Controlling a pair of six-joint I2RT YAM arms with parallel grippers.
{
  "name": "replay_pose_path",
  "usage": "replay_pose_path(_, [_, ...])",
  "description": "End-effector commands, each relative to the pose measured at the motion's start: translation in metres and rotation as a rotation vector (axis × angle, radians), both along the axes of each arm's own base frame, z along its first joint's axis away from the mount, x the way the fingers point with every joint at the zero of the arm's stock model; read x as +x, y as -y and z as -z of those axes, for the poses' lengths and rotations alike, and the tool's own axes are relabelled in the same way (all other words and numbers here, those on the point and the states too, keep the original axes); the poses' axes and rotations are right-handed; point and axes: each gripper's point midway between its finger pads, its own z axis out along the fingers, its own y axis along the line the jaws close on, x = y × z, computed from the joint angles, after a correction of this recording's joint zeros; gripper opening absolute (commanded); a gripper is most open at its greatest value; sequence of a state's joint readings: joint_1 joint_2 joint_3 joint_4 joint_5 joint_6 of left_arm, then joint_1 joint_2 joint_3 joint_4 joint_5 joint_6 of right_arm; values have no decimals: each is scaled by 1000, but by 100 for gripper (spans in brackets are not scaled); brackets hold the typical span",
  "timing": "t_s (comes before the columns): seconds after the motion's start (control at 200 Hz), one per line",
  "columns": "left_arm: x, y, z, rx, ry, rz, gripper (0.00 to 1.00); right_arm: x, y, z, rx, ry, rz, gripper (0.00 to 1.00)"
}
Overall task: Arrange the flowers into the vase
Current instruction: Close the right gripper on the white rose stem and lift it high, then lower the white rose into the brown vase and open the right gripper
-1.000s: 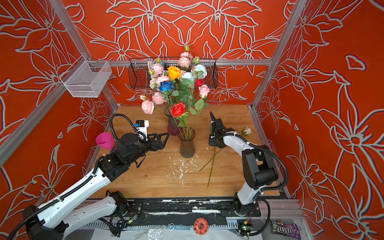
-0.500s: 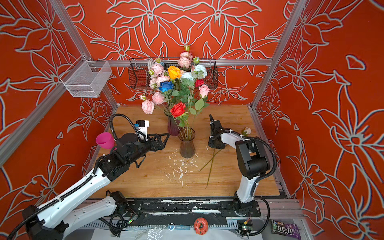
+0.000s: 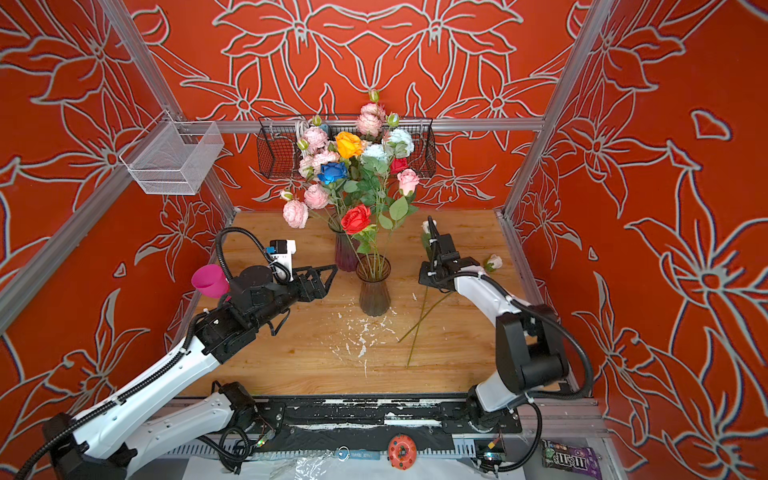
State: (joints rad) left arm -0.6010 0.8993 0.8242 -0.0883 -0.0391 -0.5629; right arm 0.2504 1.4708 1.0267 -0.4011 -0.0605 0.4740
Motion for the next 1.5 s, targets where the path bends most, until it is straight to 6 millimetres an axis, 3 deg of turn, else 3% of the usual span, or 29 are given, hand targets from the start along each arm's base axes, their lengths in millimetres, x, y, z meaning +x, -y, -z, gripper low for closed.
replay_pose_path(0.0, [-2, -6, -21, -37, 50, -15, 98, -3, -3, -40, 56, 154, -21, 2])
replay_pose_path(0.505, [2, -28, -28, -29, 90, -101, 98, -37, 6, -211, 141, 637, -40, 0])
replay_pose_path(0.671, [1, -37, -34, -28, 114, -131, 98, -42, 1, -248, 161, 722, -62, 0])
replay_pose_path(0.796, [-2, -41, -38, -37, 133, -142, 98, -44, -12, -264, 173, 774, -115, 0])
replay_pose_path(0.916, [-1, -47, -39, -35, 149, -165, 98, -59, -36, -314, 145, 964, -197, 0])
replay_pose_path(1.031, [2, -66, -37, -32, 132, -255, 98, -80, -56, -374, 135, 1138, -273, 0])
replay_pose_path(1.151, [3, -112, -29, -82, 102, -480, 98, -81, -67, -415, 131, 1251, -280, 0])
replay_pose_path(1.246, [-2, -150, -22, -143, 99, -655, 98, -75, -81, -432, 129, 1284, -305, 0])
replay_pose_path(1.306, [-7, -164, -23, -171, 114, -709, 98, -69, -92, -438, 113, 1295, -332, 0])
replay_pose_path(1.391, [-10, -169, -30, -185, 142, -718, 98, -57, -107, -436, 68, 1301, -358, 0])
replay_pose_path(1.491, [-12, -167, -34, -190, 150, -699, 98, -36, -121, -416, 14, 1266, -373, 0])
